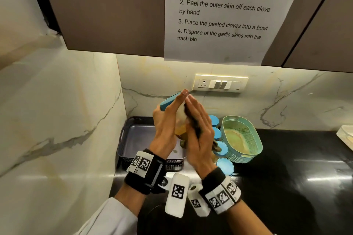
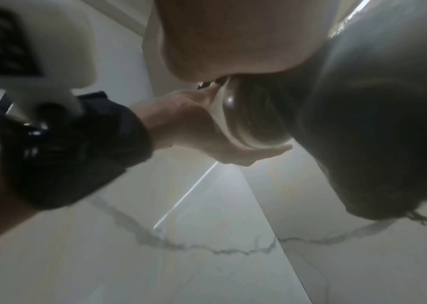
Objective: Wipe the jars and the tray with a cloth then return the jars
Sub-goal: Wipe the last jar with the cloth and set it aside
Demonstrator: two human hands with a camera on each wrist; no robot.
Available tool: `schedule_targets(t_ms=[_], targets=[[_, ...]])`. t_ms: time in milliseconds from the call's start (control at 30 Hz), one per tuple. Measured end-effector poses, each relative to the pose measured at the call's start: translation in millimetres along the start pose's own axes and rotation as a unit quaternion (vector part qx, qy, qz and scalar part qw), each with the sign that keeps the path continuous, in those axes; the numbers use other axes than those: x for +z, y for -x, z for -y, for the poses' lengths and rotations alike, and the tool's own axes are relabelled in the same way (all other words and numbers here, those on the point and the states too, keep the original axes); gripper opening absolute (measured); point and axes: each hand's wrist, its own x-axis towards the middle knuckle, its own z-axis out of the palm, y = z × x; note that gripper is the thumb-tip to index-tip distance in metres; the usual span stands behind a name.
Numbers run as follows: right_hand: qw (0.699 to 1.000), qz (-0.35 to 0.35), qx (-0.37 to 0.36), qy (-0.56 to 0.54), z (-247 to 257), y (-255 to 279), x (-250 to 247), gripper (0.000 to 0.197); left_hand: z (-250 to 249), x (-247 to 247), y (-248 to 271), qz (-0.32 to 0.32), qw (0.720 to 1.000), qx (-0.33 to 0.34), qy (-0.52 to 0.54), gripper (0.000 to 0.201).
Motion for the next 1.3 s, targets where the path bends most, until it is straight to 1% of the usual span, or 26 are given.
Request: schedule_targets(t_ms=[67, 133, 167, 233, 267, 333, 400, 433, 500, 533, 567, 600, 667, 700, 733, 800, 867, 933, 967, 1000, 1033, 1067, 1133, 1167, 1200, 1300], targets=[[0.985, -0.049, 0.112, -0.121, -0.5, -19.2, -13.0, 0.039, -1.5, 0.4, 2.8, 0.023, 0.999, 0.005, -0.038, 0.091], [0.936, -0.082, 0.259, -0.224, 8.1, -42.0, -28.9, 0.035, -9.0, -0.2, 6.2, 0.041, 0.998, 0.007, -0.056, 0.084], [0.909, -0.076, 0.321, -0.254, 11.3, -49.5, -33.7, 0.032, -12.3, 0.8, 5.8, 0.042, 0.997, 0.004, -0.064, 0.078], [0.875, -0.051, 0.396, -0.273, 19.4, -53.2, -35.3, 0.025, -13.1, 4.3, 5.3, 0.039, 0.997, -0.001, -0.068, 0.061], [0.874, -0.052, 0.401, -0.269, 25.1, -50.2, -31.9, 0.023, -10.6, 6.2, 4.4, 0.032, 0.997, -0.001, -0.069, 0.054], [0.904, -0.082, 0.356, -0.221, 32.0, -35.3, -20.0, 0.024, -5.4, 8.1, 4.1, 0.014, 0.998, 0.002, -0.068, 0.049], [0.957, -0.087, 0.230, -0.150, 34.8, -12.7, -9.8, 0.031, -1.9, 5.8, 1.3, 0.000, 0.999, 0.003, -0.053, 0.043], [0.982, -0.059, 0.153, -0.095, 34.5, -2.0, -5.9, 0.039, -1.4, 3.3, -0.5, -0.001, 0.999, 0.002, -0.045, 0.043], [1.000, 0.004, 0.026, 0.016, 30.9, 7.5, -3.9, 0.045, -3.0, -0.2, -1.7, -0.002, 1.000, 0.001, -0.021, 0.062], [0.999, 0.025, -0.004, 0.026, 26.4, 2.8, -6.2, 0.045, -2.8, 0.0, -1.4, -0.005, 1.000, 0.002, -0.006, 0.074], [0.999, 0.044, -0.004, 0.006, 20.1, -5.0, -8.7, 0.042, -3.2, 1.5, -0.2, -0.006, 1.000, 0.004, 0.004, 0.083], [0.997, 0.043, 0.044, -0.038, 16.6, -17.3, -12.8, 0.038, -3.8, 4.0, 2.4, -0.010, 1.000, 0.010, 0.003, 0.089], [0.967, -0.006, 0.219, -0.131, 16.3, -40.1, -19.1, 0.028, -5.6, 10.3, 8.0, -0.021, 0.999, 0.025, -0.018, 0.094], [0.954, -0.022, 0.267, -0.136, 15.5, -44.1, -19.6, 0.025, -5.6, 12.8, 8.8, -0.027, 0.999, 0.032, -0.026, 0.093], [0.958, -0.030, 0.263, -0.114, 17.3, -43.0, -16.9, 0.024, -5.7, 13.0, 6.9, -0.033, 0.998, 0.038, -0.031, 0.093], [0.981, -0.038, 0.176, -0.070, 24.7, -25.5, -8.9, 0.031, -5.8, 10.7, 1.8, -0.036, 0.998, 0.037, -0.027, 0.096], [0.997, -0.004, 0.077, -0.018, 22.4, -2.5, -0.9, 0.046, -3.7, 3.6, -4.3, -0.052, 0.998, 0.028, -0.010, 0.099], [0.997, 0.035, -0.021, 0.063, 14.8, 11.2, 0.7, 0.048, -0.5, -3.3, -8.0, -0.062, 0.998, 0.020, 0.003, 0.102], [0.995, 0.056, -0.046, 0.073, 10.5, 8.7, -0.9, 0.046, 1.6, -4.6, -9.2, -0.065, 0.998, 0.014, 0.008, 0.103], [0.995, 0.072, -0.043, 0.051, 7.4, 1.6, -3.7, 0.043, 2.8, -4.9, -9.8, -0.067, 0.998, 0.012, 0.008, 0.104], [0.997, 0.078, -0.001, 0.008, 5.8, -7.4, -6.8, 0.040, 3.8, -3.4, -9.4, -0.068, 0.998, 0.012, 0.007, 0.107], [0.994, 0.059, 0.086, -0.040, 8.0, -20.0, -9.7, 0.034, 3.8, -0.4, -8.1, -0.069, 0.998, 0.009, 0.000, 0.107], [0.952, -0.005, 0.285, -0.109, 9.4, -42.9, -13.4, 0.023, 4.1, 6.4, -5.1, -0.074, 0.997, 0.006, -0.012, 0.102], [0.940, -0.018, 0.321, -0.113, 10.5, -47.3, -13.1, 0.023, 4.2, 9.4, -4.6, -0.075, 0.997, 0.009, -0.013, 0.101], [0.946, -0.016, 0.305, -0.108, 12.2, -45.2, -12.1, 0.024, 2.7, 11.6, -4.0, -0.074, 0.997, 0.012, -0.011, 0.100], [0.994, 0.026, 0.108, -0.024, 19.3, -13.3, -6.8, 0.045, 3.9, 9.7, -8.3, -0.068, 0.998, 0.013, 0.001, 0.104]])
